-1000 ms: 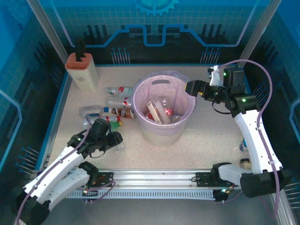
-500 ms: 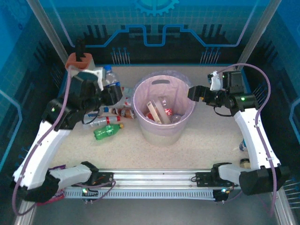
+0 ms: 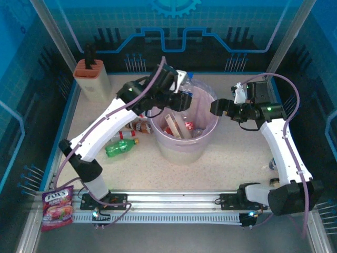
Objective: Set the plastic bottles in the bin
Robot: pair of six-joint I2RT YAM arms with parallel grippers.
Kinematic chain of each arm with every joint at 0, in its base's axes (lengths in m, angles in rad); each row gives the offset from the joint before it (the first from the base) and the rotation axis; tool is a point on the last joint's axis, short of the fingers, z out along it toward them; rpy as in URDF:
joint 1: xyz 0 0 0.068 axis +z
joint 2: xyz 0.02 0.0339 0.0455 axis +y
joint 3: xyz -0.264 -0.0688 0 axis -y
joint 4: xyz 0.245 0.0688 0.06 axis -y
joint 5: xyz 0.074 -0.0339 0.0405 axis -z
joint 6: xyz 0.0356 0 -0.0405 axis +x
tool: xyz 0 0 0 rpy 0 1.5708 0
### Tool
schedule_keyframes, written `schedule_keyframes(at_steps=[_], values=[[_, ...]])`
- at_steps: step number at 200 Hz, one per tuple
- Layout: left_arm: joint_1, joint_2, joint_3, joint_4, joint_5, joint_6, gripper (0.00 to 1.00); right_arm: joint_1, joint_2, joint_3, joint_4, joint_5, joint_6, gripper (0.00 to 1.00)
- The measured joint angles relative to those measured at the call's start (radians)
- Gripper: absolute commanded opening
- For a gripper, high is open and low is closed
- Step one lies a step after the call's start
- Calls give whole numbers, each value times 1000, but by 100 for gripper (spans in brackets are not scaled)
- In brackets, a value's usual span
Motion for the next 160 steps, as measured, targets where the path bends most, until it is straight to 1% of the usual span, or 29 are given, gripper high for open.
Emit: schedule_keyframes(at_steps=[19, 37, 44, 56, 71, 92, 112, 134, 160], values=[[-22, 10, -33, 2, 36, -1, 44, 0, 9, 0, 3, 2, 0, 92], [-36, 8, -102, 31, 61, 0, 46, 1, 12, 1, 4, 2, 0, 92], [-39, 8, -132, 41, 70, -1, 50, 1, 13, 1, 4, 2, 0, 92], [-39, 9, -183, 55, 88, 3, 63, 2, 16, 3, 4, 2, 0, 92], [-39, 11, -215, 60, 103, -5, 69, 3, 16, 4, 4, 5, -1, 92], [-39, 10, -217, 78, 109, 2, 79, 4, 16, 5, 3, 10, -1, 92], [-39, 10, -215, 84, 113, 11, 92, 4, 16, 5, 4, 14, -3, 92], [-36, 8, -195, 77, 112, 30, 98, 4, 16, 5, 4, 17, -4, 92], [-8, -38, -176, 69, 112, 27, 99, 4, 16, 6, 4, 19, -4, 92]])
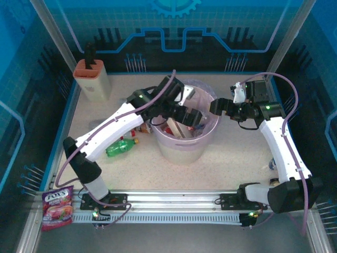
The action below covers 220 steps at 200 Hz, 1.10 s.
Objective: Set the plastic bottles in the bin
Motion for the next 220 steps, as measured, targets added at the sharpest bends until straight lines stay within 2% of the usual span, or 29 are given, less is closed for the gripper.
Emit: schedule_keyframes(at_steps=[33, 62, 99, 118, 177, 220], values=[[103, -149, 1, -31, -21, 1, 99, 4, 10, 9, -1, 2, -8, 92], [253, -324, -46, -48, -40, 0, 99, 4, 16, 13, 0, 2, -8, 92], [497, -488, -253, -54, -53, -5, 97, 4, 19, 14, 0, 2, -8, 92], [580, -525, -399, -52, -74, -19, 96, 4, 19, 16, -1, 2, -9, 92], [615, -533, -838, 8, -118, -79, 99, 4, 39, 25, 0, -2, -16, 92], [616, -531, -1021, 113, -170, -117, 99, 4, 40, 28, -1, -2, -19, 92]])
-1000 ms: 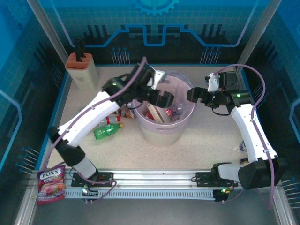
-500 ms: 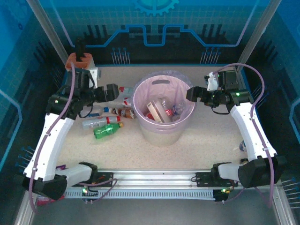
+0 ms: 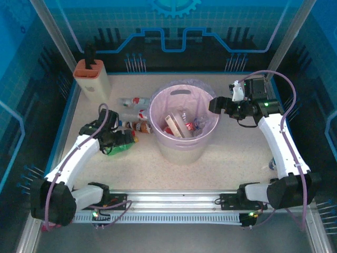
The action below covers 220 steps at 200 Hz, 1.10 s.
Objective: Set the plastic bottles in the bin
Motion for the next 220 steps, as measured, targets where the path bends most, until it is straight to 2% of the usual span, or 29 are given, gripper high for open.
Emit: schedule_keyframes(at_steps=[37, 72, 114, 162, 220], values=[[0, 43, -28, 96, -59, 21, 99, 0, 0, 0, 0, 0, 0, 92], [0, 105, -32, 161, -66, 63, 99, 0, 0, 0, 0, 1, 0, 92], [-18, 193, -32, 148, -68, 66, 99, 0, 0, 4, -2, 3, -1, 92], [-54, 192, -32, 117, -67, 55, 99, 0, 2, 9, -1, 8, -7, 92], [-87, 174, -95, 138, -34, -44, 97, 0, 10, 10, 0, 6, -7, 93]])
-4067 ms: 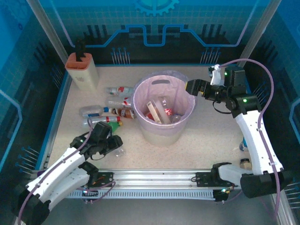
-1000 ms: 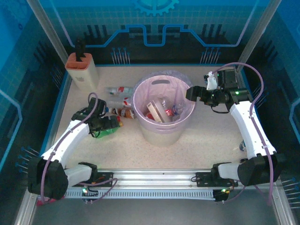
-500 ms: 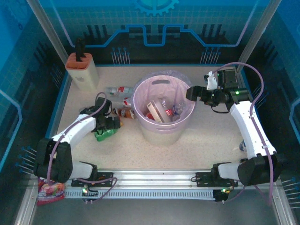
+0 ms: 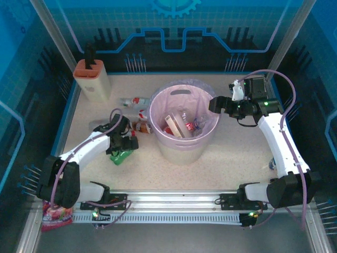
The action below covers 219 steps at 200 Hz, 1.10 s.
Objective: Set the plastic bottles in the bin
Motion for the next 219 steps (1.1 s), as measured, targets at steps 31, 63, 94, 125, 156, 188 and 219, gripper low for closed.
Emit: schedule_keyframes(at_steps=[31, 63, 94, 125, 156, 188, 219], values=[[-15, 0, -36, 17, 16, -49, 91, 0, 0, 1, 0, 0, 0, 93], [-24, 0, -72, 46, 20, -85, 80, 0, 0, 1, 1, -3, 0, 93], [-32, -15, -96, 50, 19, -112, 72, 0, 0, 1, 0, -3, 0, 93], [-33, -72, -108, 49, 19, -131, 66, 0, 0, 1, 0, -8, 0, 93], [-33, -134, -107, 37, 20, -132, 62, 0, 0, 1, 3, -42, 1, 92], [-33, -222, -82, 0, 24, -127, 61, 0, 0, 1, 15, -60, 4, 90], [-33, -295, 66, -53, 28, -84, 59, 0, 0, 0, 30, -84, 8, 90]])
